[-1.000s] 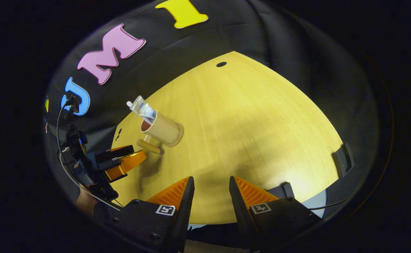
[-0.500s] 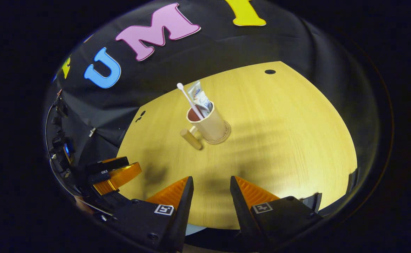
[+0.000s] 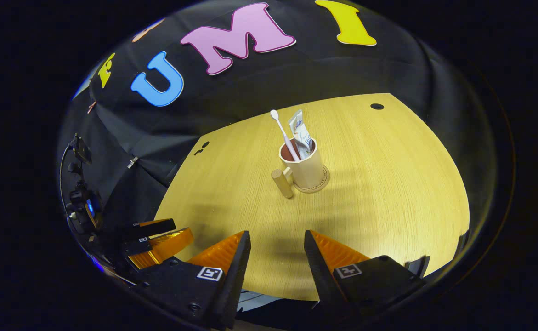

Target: Put the toothbrush and toothpaste on the desktop into the cup, then pick up the cup and place it on the coaster on the desktop.

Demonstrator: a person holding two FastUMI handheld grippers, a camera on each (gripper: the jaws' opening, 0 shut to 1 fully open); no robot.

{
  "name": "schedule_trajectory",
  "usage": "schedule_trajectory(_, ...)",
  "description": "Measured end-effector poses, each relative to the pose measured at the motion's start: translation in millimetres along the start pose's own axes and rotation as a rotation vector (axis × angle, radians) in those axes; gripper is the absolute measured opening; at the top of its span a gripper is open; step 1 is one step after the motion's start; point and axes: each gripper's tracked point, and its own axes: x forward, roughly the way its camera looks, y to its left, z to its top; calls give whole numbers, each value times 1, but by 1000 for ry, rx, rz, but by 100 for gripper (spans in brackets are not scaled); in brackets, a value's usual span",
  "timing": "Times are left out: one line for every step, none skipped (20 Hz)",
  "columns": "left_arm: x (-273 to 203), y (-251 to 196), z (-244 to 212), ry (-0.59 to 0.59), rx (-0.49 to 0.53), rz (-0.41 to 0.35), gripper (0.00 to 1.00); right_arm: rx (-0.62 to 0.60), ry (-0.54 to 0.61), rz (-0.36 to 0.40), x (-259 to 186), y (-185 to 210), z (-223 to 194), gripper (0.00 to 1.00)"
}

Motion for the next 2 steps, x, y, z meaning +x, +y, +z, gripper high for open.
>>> schedule_trajectory(-3,-1,-3,1,-4,-6,98,-1,-3,2,-1,3,-2,60)
schedule_trajectory(-4,-2,-4,-1,-6,-10,98,-3,-6,1,-2,5,-3,79)
